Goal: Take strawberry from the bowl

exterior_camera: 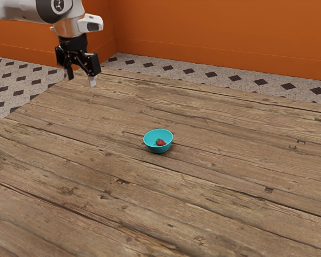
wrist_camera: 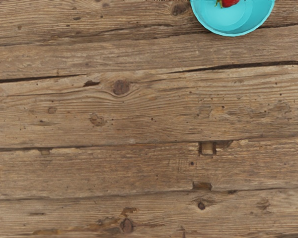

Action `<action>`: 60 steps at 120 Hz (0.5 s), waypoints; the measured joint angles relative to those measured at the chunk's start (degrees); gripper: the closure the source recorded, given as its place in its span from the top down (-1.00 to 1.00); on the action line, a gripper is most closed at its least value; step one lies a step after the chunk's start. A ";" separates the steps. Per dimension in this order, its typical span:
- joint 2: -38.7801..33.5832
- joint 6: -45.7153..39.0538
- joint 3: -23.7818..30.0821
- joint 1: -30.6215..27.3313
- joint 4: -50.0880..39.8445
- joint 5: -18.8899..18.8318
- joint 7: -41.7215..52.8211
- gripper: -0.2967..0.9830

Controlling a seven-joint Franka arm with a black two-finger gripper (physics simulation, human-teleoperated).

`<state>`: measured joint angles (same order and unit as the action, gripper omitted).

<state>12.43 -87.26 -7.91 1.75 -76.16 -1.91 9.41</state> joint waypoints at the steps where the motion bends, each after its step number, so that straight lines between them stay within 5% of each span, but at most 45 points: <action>1: 0.00 -0.03 0.00 -0.01 0.00 0.00 0.04 0.54; 35: 1.94 -1.36 0.19 -0.03 0.72 -0.04 1.93 0.54; 60: 10.62 -11.14 4.41 0.20 6.16 -0.06 15.52 0.54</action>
<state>23.05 -98.40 -3.50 1.95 -70.00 -1.96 24.94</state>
